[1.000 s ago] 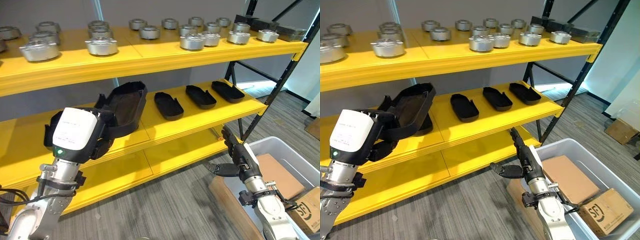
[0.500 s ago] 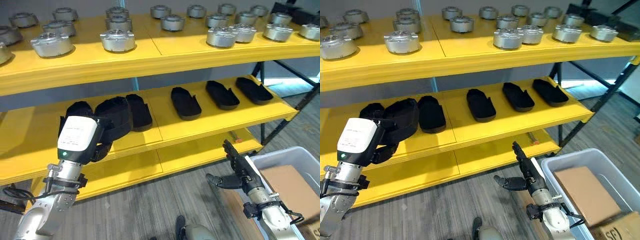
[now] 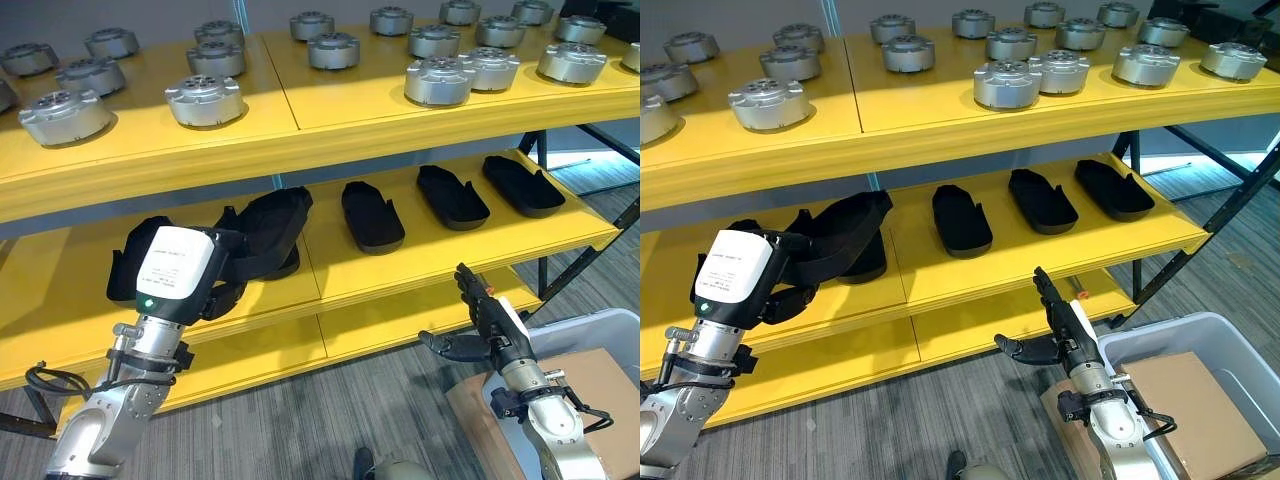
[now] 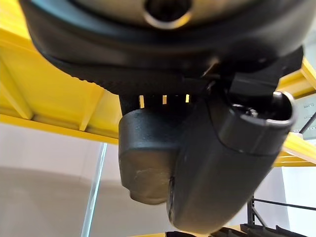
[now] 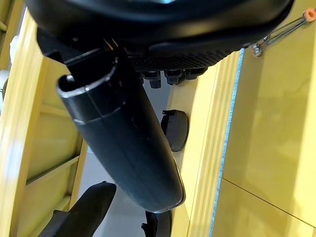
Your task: Move parts from the plastic box to the shelf.
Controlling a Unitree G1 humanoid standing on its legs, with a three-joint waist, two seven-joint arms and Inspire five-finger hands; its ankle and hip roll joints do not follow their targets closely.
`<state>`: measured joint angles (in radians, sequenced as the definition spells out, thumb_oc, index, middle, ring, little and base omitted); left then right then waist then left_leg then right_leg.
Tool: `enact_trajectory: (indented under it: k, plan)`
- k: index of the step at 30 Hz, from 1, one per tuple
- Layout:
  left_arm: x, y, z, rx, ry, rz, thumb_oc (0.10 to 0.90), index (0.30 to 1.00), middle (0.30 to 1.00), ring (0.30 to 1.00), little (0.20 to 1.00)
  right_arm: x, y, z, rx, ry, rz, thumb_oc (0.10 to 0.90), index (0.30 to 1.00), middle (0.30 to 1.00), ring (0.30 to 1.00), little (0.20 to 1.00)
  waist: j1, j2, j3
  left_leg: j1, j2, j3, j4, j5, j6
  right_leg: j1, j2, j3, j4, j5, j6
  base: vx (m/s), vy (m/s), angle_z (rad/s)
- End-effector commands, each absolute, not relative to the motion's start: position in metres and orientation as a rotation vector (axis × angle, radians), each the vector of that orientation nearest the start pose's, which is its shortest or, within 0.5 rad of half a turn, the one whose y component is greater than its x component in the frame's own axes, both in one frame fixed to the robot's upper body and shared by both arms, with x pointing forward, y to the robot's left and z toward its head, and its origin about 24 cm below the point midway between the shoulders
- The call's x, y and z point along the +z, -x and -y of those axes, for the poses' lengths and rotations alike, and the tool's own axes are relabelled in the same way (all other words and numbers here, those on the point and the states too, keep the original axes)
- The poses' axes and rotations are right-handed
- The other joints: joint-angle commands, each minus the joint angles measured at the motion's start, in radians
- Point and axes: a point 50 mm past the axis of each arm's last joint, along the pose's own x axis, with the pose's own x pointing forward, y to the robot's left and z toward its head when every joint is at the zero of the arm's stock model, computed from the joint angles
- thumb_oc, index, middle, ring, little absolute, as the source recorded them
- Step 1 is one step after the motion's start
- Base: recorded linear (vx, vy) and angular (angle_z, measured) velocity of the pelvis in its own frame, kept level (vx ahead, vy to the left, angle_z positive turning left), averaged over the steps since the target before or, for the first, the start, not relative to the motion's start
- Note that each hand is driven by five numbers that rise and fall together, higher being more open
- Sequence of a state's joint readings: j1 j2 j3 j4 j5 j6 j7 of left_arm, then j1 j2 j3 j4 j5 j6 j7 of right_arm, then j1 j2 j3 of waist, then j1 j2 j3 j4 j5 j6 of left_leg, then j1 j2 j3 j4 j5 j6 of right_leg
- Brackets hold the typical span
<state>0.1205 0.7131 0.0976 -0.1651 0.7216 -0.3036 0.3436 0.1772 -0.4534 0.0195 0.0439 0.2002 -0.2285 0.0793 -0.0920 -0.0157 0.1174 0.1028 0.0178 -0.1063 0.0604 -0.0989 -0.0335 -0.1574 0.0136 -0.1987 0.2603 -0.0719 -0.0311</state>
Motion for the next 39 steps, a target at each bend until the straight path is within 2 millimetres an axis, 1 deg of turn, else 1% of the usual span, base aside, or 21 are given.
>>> enact_trajectory:
  k: [1, 2, 3, 4, 5, 6, 7, 8, 10, 11, 12, 14, 17, 20, 23, 24, 26, 27, 28, 36, 39]
  plan:
    - [0.191, -0.23, -0.234, 0.265, -1.269, 0.863, 0.4, 0.3, 0.3, 0.3, 0.3, 0.089, -0.232, 0.236, 0.081, 0.255, 0.29, 0.9, 1.0, 1.0, 1.0, 1.0, -0.008, -0.045, -0.025, -0.119, -0.083, 0.082, 0.319, -0.058, -0.011, 0.159, -0.028, 0.046, -0.213, 0.037, 0.064, -0.08, -0.065, 0.09]
    - [0.193, -0.232, -0.23, 0.265, -1.251, 0.882, 0.4, 0.3, 0.3, 0.3, 0.3, 0.092, -0.233, 0.239, 0.071, 0.267, 0.299, 0.9, 1.0, 1.0, 1.0, 1.0, -0.003, -0.048, 0.0, -0.174, -0.073, 0.084, 0.422, -0.015, -0.037, 0.168, -0.028, 0.038, -0.214, 0.036, 0.051, -0.07, -0.054, 0.11]
    - [0.194, -0.233, -0.23, 0.266, -1.25, 0.884, 0.4, 0.3, 0.3, 0.3, 0.3, 0.093, -0.234, 0.239, 0.07, 0.268, 0.301, 0.9, 1.0, 1.0, 1.0, 1.0, -0.004, -0.047, 0.002, -0.18, -0.072, 0.083, 0.431, -0.016, -0.038, 0.167, -0.026, 0.037, -0.214, 0.036, 0.05, -0.04, -0.042, 0.1]
    - [0.193, -0.232, -0.23, 0.269, -1.245, 0.884, 0.4, 0.3, 0.3, 0.3, 0.3, 0.093, -0.234, 0.239, 0.067, 0.273, 0.301, 0.9, 1.0, 1.0, 1.0, 1.0, -0.004, -0.049, 0.008, -0.199, -0.049, 0.094, 0.446, -0.008, -0.044, 0.17, -0.031, 0.033, -0.212, 0.034, 0.049, 0.0, -0.013, 0.06]
    - [0.193, -0.232, -0.231, 0.274, -1.239, 0.881, 0.4, 0.3, 0.3, 0.3, 0.3, 0.093, -0.234, 0.239, 0.063, 0.275, 0.303, 0.9, 1.0, 1.0, 1.0, 1.0, -0.01, -0.057, 0.012, -0.216, -0.001, 0.113, 0.428, -0.006, -0.04, 0.173, -0.043, 0.028, -0.21, 0.032, 0.052, 0.01, -0.012, 0.08]
    - [0.193, -0.232, -0.231, 0.275, -1.239, 0.881, 0.4, 0.3, 0.3, 0.3, 0.3, 0.093, -0.234, 0.239, 0.064, 0.275, 0.303, 0.9, 1.0, 1.0, 1.0, 1.0, -0.008, -0.057, 0.012, -0.215, 0.001, 0.115, 0.427, -0.008, -0.04, 0.172, -0.042, 0.03, -0.209, 0.031, 0.052, 0.07, 0.038, 0.06]
    - [0.195, -0.229, -0.234, 0.299, -1.245, 0.887, 0.4, 0.3, 0.3, 0.3, 0.3, 0.093, -0.232, 0.241, 0.052, 0.277, 0.305, 0.9, 1.0, 1.0, 1.0, 1.0, -0.015, -0.066, 0.01, -0.217, 0.119, 0.14, 0.292, -0.014, -0.028, 0.175, -0.06, 0.026, -0.2, 0.017, 0.067, 0.11, 0.042, 0.25]
    - [0.195, -0.227, -0.236, 0.305, -1.243, 0.887, 0.4, 0.3, 0.3, 0.3, 0.3, 0.093, -0.231, 0.241, 0.049, 0.276, 0.302, 0.9, 1.0, 1.0, 1.0, 1.0, -0.013, -0.066, 0.007, -0.188, 0.162, 0.147, 0.206, 0.026, -0.037, 0.173, -0.058, 0.033, -0.191, 0.011, 0.069, 0.12, 0.077, 0.35]
    - [0.197, -0.227, -0.239, 0.326, -1.209, 0.89, 0.4, 0.3, 0.3, 0.3, 0.3, 0.091, -0.23, 0.242, 0.028, 0.276, 0.302, 0.9, 1.0, 1.0, 1.0, 1.0, -0.016, -0.053, 0.022, -0.205, 0.289, 0.141, 0.063, 0.177, -0.061, 0.156, -0.055, 0.043, -0.141, -0.022, 0.08, 0.05, 0.128, 0.16]
    - [0.201, -0.227, -0.242, 0.345, -1.208, 0.896, 0.4, 0.3, 0.3, 0.3, 0.3, 0.092, -0.23, 0.242, 0.025, 0.275, 0.306, 0.9, 1.0, 1.0, 1.0, 1.0, -0.015, -0.043, 0.033, -0.21, 0.34, 0.137, 0.002, 0.238, -0.073, 0.125, -0.053, 0.048, -0.078, -0.048, 0.078, 0.03, 0.174, -0.04]
    - [0.204, -0.227, -0.246, 0.365, -1.223, 0.902, 0.4, 0.3, 0.3, 0.3, 0.3, 0.092, -0.23, 0.243, 0.018, 0.247, 0.308, 0.9, 1.0, 1.0, 1.0, 1.0, -0.014, -0.032, 0.043, -0.218, 0.382, 0.146, -0.06, 0.276, -0.084, 0.099, -0.048, 0.049, -0.006, -0.085, 0.075, 0.05, 0.141, -0.03]
    - [0.206, -0.226, -0.248, 0.367, -1.221, 0.902, 0.4, 0.3, 0.3, 0.3, 0.3, 0.091, -0.229, 0.243, 0.013, 0.242, 0.305, 0.9, 1.0, 1.0, 1.0, 1.0, -0.006, -0.019, 0.05, -0.199, 0.431, 0.164, -0.127, 0.324, -0.105, 0.052, -0.035, 0.062, 0.107, -0.136, 0.076, 0.1, 0.123, -0.24]
    - [0.204, -0.224, -0.25, 0.387, -1.223, 0.895, 0.4, 0.3, 0.3, 0.3, 0.3, 0.088, -0.225, 0.243, 0.003, 0.245, 0.296, 0.9, 1.0, 1.0, 1.0, 1.0, -0.001, 0.004, 0.045, -0.175, 0.462, 0.187, -0.143, 0.323, -0.129, 0.023, -0.04, 0.08, 0.2, -0.192, 0.096, 0.12, 0.199, -0.54]
    - [0.208, -0.228, -0.245, 0.369, -1.215, 0.919, 0.4, 0.3, 0.3, 0.3, 0.3, 0.085, -0.222, 0.242, -0.012, 0.242, 0.289, 0.9, 1.0, 1.0, 1.0, 1.0, -0.004, 0.01, 0.039, -0.175, 0.453, 0.206, -0.131, 0.321, -0.144, 0.031, -0.075, 0.068, 0.209, -0.208, 0.107, 0.12, 0.218, -0.25]
    - [0.211, -0.233, -0.239, 0.353, -1.207, 0.947, 0.4, 0.3, 0.3, 0.3, 0.3, 0.079, -0.219, 0.241, -0.021, 0.24, 0.269, 0.9, 1.0, 1.0, 1.0, 1.0, -0.003, -0.006, 0.039, -0.2, 0.416, 0.195, -0.077, 0.286, -0.148, 0.089, -0.114, 0.063, 0.154, -0.19, 0.121, 0.14, 0.21, 0.15]
    - [0.214, -0.236, -0.236, 0.347, -1.193, 0.969, 0.4, 0.3, 0.3, 0.3, 0.3, 0.078, -0.22, 0.239, -0.018, 0.251, 0.265, 0.9, 1.0, 1.0, 1.0, 1.0, -0.002, -0.021, 0.04, -0.223, 0.383, 0.189, -0.004, 0.242, -0.143, 0.139, -0.145, 0.055, 0.09, -0.164, 0.139, 0.15, 0.236, 0.61]
    - [0.216, -0.237, -0.234, 0.343, -1.2, 0.982, 0.4, 0.3, 0.3, 0.3, 0.3, 0.079, -0.219, 0.238, -0.017, 0.249, 0.271, 0.9, 1.0, 1.0, 1.0, 1.0, 0.001, -0.032, 0.037, -0.237, 0.362, 0.184, 0.033, 0.219, -0.142, 0.165, -0.163, 0.051, 0.048, -0.147, 0.148, 0.17, 0.253, 0.38]
    - [0.22, -0.238, -0.231, 0.333, -1.214, 1.004, 0.4, 0.3, 0.3, 0.3, 0.3, 0.079, -0.22, 0.237, -0.021, 0.257, 0.269, 0.9, 1.0, 1.0, 1.0, 1.0, 0.007, -0.049, 0.027, -0.252, 0.327, 0.18, 0.073, 0.176, -0.131, 0.206, -0.197, 0.047, -0.008, -0.124, 0.171, 0.18, 0.296, 0.29]
    - [0.22, -0.239, -0.23, 0.327, -1.212, 1.005, 0.4, 0.3, 0.3, 0.3, 0.3, 0.079, -0.22, 0.237, -0.022, 0.266, 0.269, 0.9, 1.0, 1.0, 1.0, 1.0, 0.008, -0.056, 0.024, -0.259, 0.314, 0.177, 0.092, 0.161, -0.126, 0.221, -0.211, 0.047, -0.027, -0.115, 0.178, 0.15, 0.239, 0.13]
    - [0.226, -0.241, -0.225, 0.306, -1.217, 1.037, 0.4, 0.3, 0.3, 0.3, 0.3, 0.08, -0.224, 0.232, -0.01, 0.278, 0.268, 0.9, 1.0, 1.0, 1.0, 1.0, 0.028, -0.104, -0.012, -0.307, 0.232, 0.162, 0.197, 0.068, -0.091, 0.291, -0.285, 0.035, -0.133, -0.047, 0.225, 0.08, 0.135, 0.09]
    - [0.227, -0.24, -0.225, 0.307, -1.224, 1.04, 0.4, 0.3, 0.3, 0.3, 0.3, 0.08, -0.226, 0.23, -0.004, 0.276, 0.266, 0.9, 1.0, 1.0, 1.0, 1.0, 0.031, -0.115, -0.022, -0.324, 0.217, 0.157, 0.228, 0.048, -0.083, 0.297, -0.298, 0.035, -0.149, -0.035, 0.231, 0.04, 0.108, 0.05]
